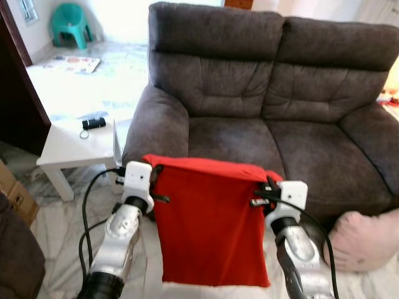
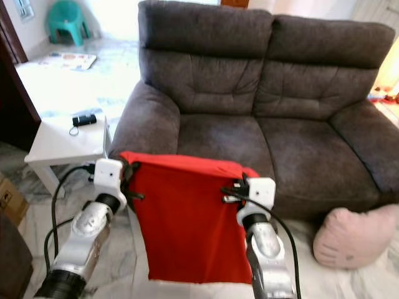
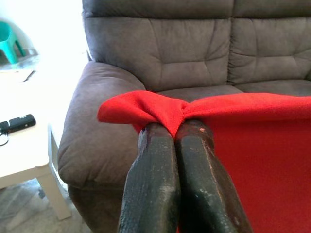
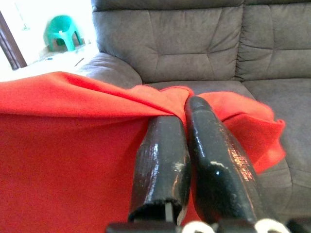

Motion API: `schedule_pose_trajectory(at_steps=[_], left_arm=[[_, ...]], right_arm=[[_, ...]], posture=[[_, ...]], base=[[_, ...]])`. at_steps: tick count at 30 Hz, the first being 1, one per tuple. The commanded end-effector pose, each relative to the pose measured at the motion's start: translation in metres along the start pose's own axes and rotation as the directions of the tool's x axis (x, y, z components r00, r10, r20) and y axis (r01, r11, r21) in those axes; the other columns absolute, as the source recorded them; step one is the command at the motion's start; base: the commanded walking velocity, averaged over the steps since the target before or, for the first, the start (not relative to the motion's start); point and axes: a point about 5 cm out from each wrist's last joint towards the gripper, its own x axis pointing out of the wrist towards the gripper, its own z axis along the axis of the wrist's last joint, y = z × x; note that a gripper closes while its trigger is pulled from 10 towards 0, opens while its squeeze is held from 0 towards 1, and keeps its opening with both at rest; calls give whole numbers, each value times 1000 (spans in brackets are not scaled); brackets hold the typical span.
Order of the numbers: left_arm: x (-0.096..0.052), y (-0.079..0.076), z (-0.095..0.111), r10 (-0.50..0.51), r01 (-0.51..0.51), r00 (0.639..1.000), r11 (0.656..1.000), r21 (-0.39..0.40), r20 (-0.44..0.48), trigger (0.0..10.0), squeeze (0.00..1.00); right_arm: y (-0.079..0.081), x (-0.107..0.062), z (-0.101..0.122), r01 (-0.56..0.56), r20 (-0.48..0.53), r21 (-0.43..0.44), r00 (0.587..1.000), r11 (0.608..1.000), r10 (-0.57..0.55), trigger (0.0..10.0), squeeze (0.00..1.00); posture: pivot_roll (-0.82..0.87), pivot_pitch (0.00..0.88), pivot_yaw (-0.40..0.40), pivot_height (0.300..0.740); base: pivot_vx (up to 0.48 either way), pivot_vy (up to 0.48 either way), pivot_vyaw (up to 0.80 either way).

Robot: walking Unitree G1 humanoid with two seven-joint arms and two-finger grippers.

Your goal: Move the pillow to the sofa from floor

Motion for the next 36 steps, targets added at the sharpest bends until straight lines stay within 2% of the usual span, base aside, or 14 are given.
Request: schedule_pose_trajectory(at_steps=[1,19,22,30,31,36], left_arm=[[2,15,14,80,-80,995,997,-9,67,10000,0],[6,16,24,63,-64,993,998,5,98,10000,0],[10,14,48,23,-40,982,995,91,186,10000,0],[5,14,67,11,-50,967,988,148,253,10000,0],[3,14,74,5,-56,960,983,177,280,10000,0],[0,15,84,16,-82,950,977,199,312,10000,0]], right_arm=[[-22,-1,18,93,91,3,992,996,-93,10000,0],[-23,2,24,96,114,11,989,995,-97,10000,0],[-19,5,44,81,190,11,978,997,-82,10000,0],[-17,6,61,79,246,8,966,997,-79,10000,0],[-15,5,69,76,275,11,958,997,-76,10000,0],[-13,3,80,79,322,20,943,997,-81,10000,0]], posture=[[-1,0,-64,740],[3,0,-59,740],[11,0,-60,740],[10,0,-59,740],[13,0,-59,740],[16,0,-60,740]], base=[[0,0,0],[0,0,0],[0,0,0],[0,0,0],[0,0,0],[49,0,0]])
